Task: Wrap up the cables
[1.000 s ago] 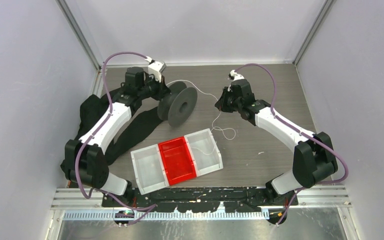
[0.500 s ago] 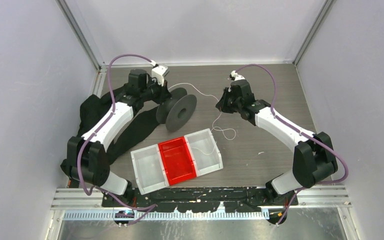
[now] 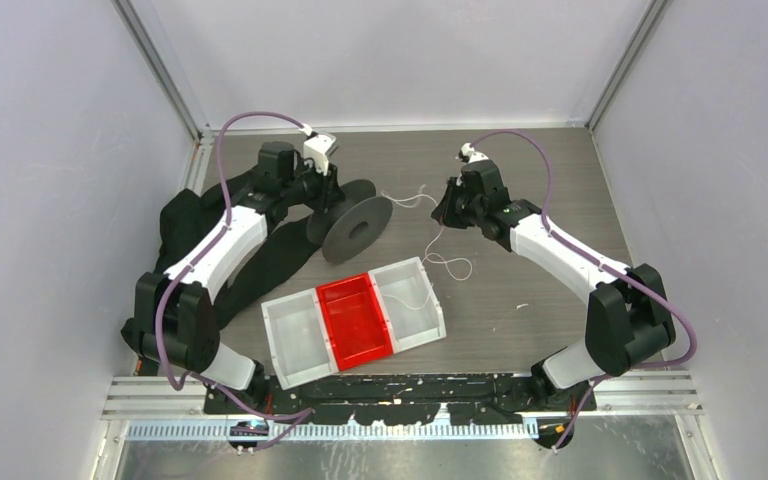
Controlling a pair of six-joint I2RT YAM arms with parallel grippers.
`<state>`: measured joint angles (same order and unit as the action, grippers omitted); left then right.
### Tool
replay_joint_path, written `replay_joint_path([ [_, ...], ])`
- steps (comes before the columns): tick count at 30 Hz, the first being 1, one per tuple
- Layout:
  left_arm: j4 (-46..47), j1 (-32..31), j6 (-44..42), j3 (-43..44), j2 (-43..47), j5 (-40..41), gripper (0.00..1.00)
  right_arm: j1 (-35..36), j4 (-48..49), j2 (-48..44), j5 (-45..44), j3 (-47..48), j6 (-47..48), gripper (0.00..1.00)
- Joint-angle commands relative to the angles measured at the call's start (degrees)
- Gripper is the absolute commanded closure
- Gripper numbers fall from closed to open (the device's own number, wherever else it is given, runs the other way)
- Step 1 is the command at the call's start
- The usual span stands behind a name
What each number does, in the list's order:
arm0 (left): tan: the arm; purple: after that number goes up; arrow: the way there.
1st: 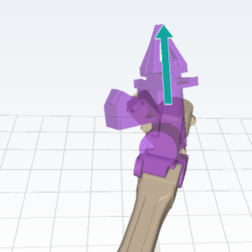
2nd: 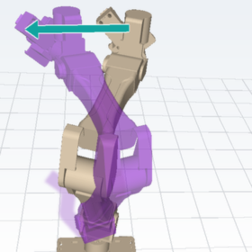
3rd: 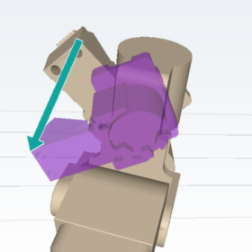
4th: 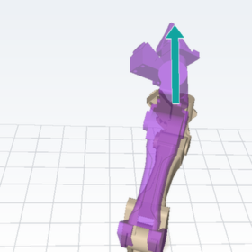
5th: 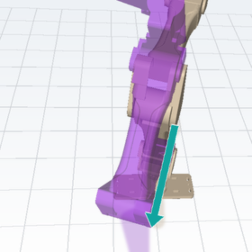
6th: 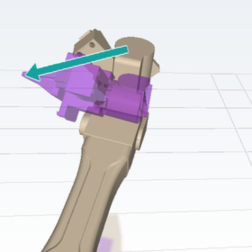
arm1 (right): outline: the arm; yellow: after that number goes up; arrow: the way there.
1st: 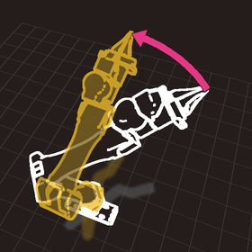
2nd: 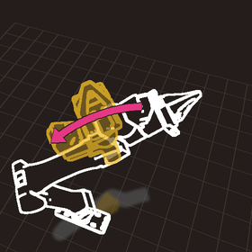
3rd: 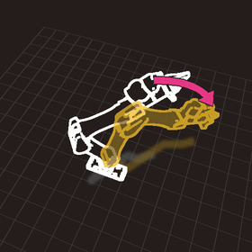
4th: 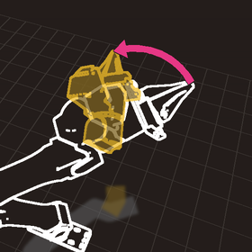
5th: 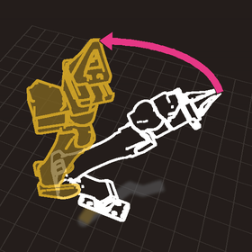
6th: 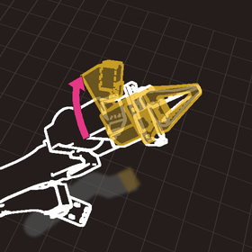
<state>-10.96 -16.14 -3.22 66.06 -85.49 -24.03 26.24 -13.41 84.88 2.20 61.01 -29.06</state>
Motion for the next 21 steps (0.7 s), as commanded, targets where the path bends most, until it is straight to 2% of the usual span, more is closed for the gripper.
replay_joint_path([
  [1, 2.0, -0.2, 0.4, -0.1, 0.2, -0.3, 0.69, -0.1, 0.8, -2.8, 0.8, 0.2, 0.1, 1.0],
  [10, 0.9, -0.2, 1.3, 0.7, 0.9, 0.4, 0.65, 0.0, -3.3, -5.1, 2.8, 10.0, 2.0, 0.99],
  [15, 0.2, -0.2, 1.4, 1.2, 1.8, 1.5, 0.52, 0.2, -7.3, -3.4, 9.4, 19.5, 3.3, 1.0],
  [21, -1.0, -0.2, 1.3, 1.5, 2.8, 2.7, 0.41, 3.2, -9.8, -0.1, 13.5, 26.7, 3.6, 0.99],
])
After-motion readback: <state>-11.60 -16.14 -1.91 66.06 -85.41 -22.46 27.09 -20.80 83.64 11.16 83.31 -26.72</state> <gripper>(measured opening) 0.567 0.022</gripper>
